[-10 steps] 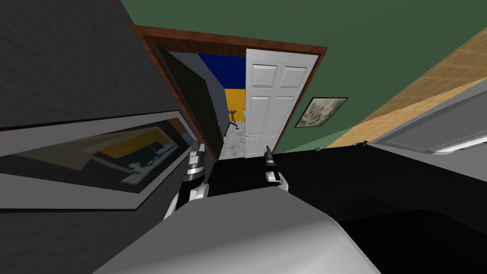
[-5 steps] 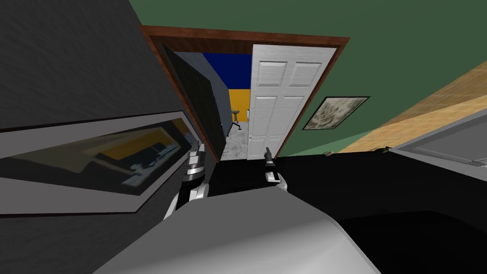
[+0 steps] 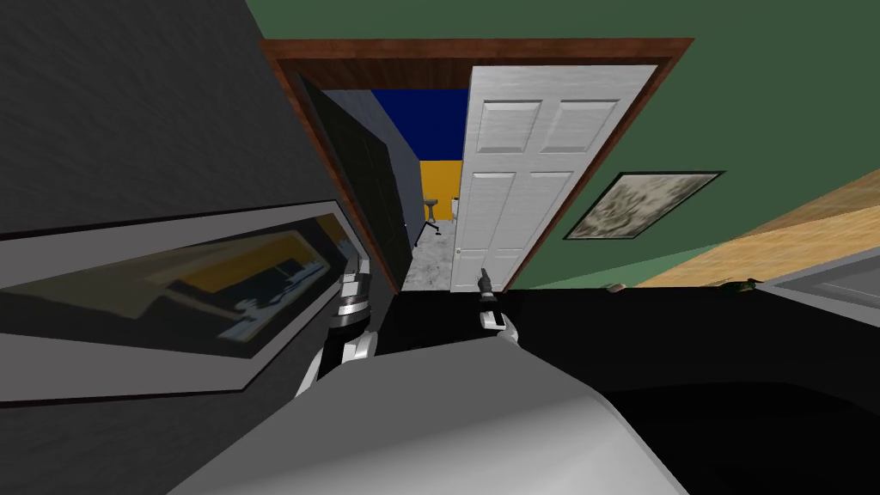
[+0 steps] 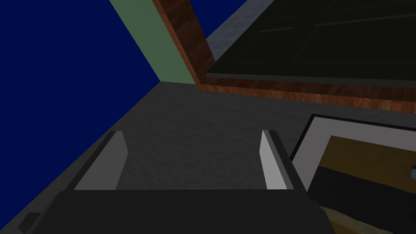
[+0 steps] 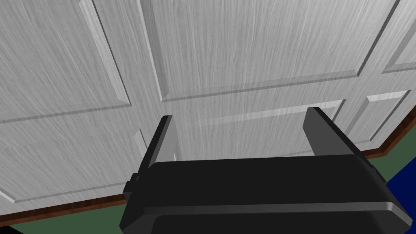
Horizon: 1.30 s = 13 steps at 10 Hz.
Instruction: Push the door open
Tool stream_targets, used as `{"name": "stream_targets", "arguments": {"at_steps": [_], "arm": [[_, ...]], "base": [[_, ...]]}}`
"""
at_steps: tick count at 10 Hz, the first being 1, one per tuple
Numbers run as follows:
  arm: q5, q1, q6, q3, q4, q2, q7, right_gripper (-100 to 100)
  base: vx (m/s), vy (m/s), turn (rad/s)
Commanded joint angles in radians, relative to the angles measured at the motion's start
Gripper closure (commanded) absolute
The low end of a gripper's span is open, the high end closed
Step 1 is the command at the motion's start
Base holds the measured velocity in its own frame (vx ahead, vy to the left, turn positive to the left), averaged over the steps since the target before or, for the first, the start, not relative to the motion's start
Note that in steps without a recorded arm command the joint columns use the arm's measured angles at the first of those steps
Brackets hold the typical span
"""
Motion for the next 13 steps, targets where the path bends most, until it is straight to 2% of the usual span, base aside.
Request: {"name": "stream_targets", "arguments": {"at_steps": [1, 3, 4, 8, 9, 13], "arm": [[-0.003, -0.014, -0.011, -0.007, 0.043, -0.002, -0.003, -100], [-0.007, -0.033, -0.021, -0.015, 0.096, -0.004, -0.007, -100], [-0.010, -0.051, -0.032, -0.023, 0.144, -0.006, -0.010, -100], [-0.016, -0.085, -0.051, -0.037, 0.240, -0.009, -0.016, -100], [-0.019, -0.101, -0.060, -0.044, 0.283, -0.010, -0.019, -100], [-0.024, -0.128, -0.075, -0.055, 0.356, -0.012, -0.024, -100]], "base": [[0.105, 0.002, 0.099], [0.113, -0.008, 0.094], [0.145, -0.004, 0.159], [0.121, -0.001, 0.089], [0.127, -0.017, 0.118], [0.099, -0.009, 0.079]]}}
